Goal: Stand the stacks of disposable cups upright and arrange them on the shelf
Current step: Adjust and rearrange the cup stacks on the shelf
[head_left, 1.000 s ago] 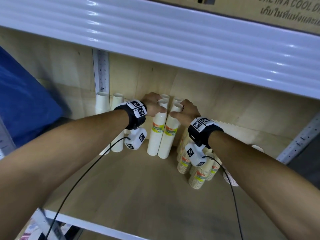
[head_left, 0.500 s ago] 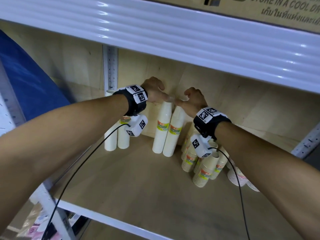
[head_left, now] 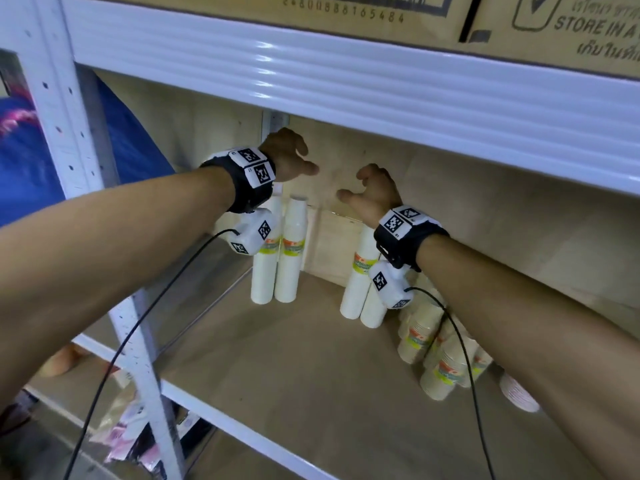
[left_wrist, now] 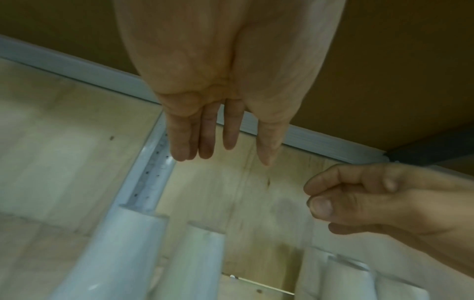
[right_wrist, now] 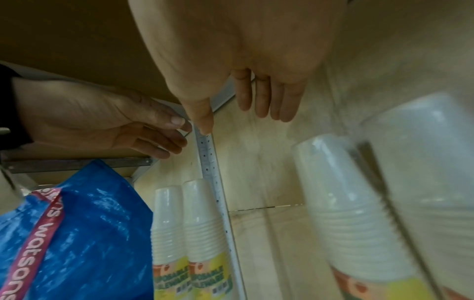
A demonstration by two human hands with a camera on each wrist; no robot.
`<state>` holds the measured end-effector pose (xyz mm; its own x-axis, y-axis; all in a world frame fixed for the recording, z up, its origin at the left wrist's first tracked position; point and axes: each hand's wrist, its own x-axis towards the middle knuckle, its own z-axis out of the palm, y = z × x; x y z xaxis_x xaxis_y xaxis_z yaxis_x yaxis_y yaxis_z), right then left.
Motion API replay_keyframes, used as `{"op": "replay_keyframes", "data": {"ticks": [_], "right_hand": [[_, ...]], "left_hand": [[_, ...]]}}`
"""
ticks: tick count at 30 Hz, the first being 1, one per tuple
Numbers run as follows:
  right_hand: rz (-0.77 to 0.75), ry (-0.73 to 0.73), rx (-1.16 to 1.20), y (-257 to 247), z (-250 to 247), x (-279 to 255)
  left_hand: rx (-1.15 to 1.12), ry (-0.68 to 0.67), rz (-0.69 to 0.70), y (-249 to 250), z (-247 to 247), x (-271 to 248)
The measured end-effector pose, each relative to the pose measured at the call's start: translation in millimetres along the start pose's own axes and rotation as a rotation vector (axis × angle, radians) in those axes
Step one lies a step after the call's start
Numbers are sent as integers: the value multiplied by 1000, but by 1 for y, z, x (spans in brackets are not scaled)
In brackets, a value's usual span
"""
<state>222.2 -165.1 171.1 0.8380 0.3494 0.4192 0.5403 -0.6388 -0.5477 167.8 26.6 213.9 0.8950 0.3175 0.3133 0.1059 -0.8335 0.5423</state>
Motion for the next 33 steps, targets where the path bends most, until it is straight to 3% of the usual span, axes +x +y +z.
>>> {"op": "replay_keyframes", "data": {"ticks": [15,25,33], "right_hand": [[57,-238,104,-28,85,6],[63,-230,196,-20,107,8],[77,-221,173,-19,96,-3]], "left_hand": [[0,-83,-204,-60,33,-24],[-40,-42,-226,-77,50,-23],[-92,-53,-182,-76,46,-31]]}}
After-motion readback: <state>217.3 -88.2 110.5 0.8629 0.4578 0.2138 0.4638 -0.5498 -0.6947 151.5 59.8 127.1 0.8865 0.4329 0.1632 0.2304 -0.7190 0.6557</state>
